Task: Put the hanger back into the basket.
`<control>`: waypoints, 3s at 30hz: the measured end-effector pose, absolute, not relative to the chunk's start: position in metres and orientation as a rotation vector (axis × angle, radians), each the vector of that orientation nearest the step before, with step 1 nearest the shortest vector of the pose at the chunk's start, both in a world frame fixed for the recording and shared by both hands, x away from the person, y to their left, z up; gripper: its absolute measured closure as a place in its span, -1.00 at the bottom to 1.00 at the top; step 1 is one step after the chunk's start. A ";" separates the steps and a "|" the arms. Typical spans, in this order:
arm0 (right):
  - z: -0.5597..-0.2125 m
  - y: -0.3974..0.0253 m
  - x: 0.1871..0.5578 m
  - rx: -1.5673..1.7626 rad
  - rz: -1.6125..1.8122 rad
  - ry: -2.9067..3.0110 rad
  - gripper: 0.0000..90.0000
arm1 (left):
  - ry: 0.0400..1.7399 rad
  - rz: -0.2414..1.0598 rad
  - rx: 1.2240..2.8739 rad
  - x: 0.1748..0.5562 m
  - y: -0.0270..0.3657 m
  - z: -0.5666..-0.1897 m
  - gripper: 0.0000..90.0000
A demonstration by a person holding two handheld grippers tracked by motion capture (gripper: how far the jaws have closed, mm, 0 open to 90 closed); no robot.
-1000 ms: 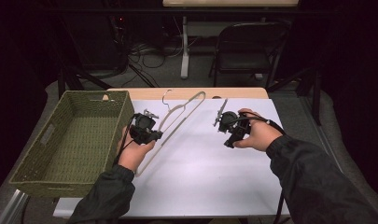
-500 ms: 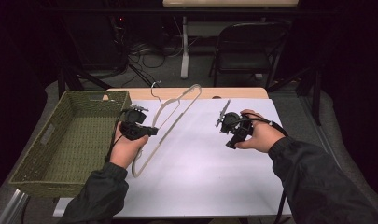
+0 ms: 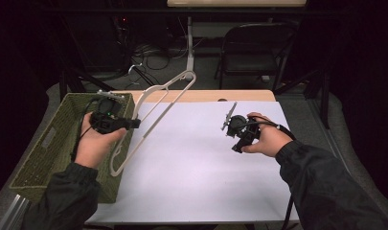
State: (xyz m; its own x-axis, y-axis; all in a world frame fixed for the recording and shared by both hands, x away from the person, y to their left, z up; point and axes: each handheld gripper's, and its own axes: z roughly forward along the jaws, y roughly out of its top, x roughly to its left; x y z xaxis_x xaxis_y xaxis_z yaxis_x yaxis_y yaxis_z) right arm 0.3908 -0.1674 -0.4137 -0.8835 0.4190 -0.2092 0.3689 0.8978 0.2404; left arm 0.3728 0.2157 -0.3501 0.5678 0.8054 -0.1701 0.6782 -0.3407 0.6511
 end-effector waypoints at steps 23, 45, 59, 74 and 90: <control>-0.417 -0.162 0.391 0.588 0.279 2.808 0.06 | 1.107 0.218 2.259 0.389 0.323 -0.359 0.94; -0.421 -0.167 0.391 0.601 0.271 2.810 0.06 | 1.121 0.278 2.228 0.370 0.440 -0.376 0.94; -0.422 -0.166 0.392 0.619 0.268 2.813 0.06 | 1.170 0.289 2.265 0.368 0.457 -0.411 0.94; -0.424 -0.164 0.393 0.608 0.269 2.812 0.06 | 1.121 0.354 2.424 0.368 0.431 -0.457 0.59; -0.420 -0.164 0.380 0.577 0.286 2.804 0.01 | 1.097 0.452 2.216 0.318 0.432 -0.422 -0.02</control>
